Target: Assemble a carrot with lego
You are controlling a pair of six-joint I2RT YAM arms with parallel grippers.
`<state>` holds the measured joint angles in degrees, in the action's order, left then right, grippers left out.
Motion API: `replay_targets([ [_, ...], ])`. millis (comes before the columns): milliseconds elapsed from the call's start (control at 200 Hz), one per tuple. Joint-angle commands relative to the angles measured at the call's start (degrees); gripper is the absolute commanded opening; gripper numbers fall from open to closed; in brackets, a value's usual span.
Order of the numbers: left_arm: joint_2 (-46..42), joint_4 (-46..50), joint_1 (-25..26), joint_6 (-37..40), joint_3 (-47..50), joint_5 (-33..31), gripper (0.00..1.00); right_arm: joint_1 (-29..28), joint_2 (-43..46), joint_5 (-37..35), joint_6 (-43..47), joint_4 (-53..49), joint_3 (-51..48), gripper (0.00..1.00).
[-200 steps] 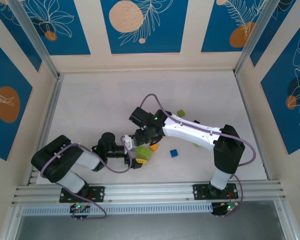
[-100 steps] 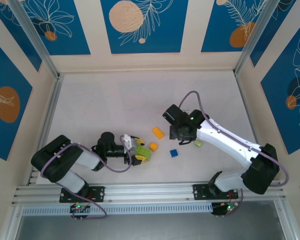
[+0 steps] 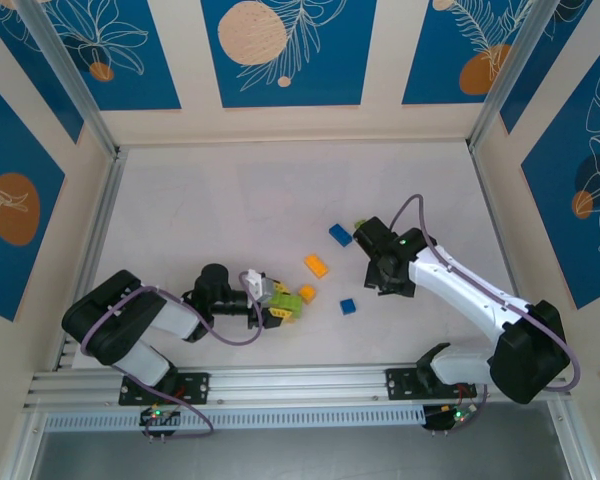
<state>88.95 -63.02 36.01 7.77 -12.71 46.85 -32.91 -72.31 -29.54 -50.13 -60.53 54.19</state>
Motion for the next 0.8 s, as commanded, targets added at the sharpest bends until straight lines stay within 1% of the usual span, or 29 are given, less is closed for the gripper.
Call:
replay_targets([
  [0,-0.89,-1.41,-0.62,0.09,0.49,3.06,0.51,2.66,0.94,1.41,0.63,1.15,-1.72,0.62],
  [135,-0.79,-1.75,-0.67,-0.23,0.73,3.67,0.48,5.31,0.95,2.16,2.20,1.91,-3.31,0.62],
  [365,-1.23,-1.25,-0.62,-0.12,0.58,3.43,0.49,8.79,-0.24,3.37,3.61,4.99,-7.02,0.62],
  [540,-1.15,-0.57,-0.67,-0.04,0.24,3.29,0.49,11.40,-1.55,3.82,4.68,9.89,-9.42,0.61],
  [795,-0.80,0.35,-0.60,0.21,-0.37,3.07,0.48,11.97,-5.22,5.33,5.83,12.89,-8.23,0.61],
])
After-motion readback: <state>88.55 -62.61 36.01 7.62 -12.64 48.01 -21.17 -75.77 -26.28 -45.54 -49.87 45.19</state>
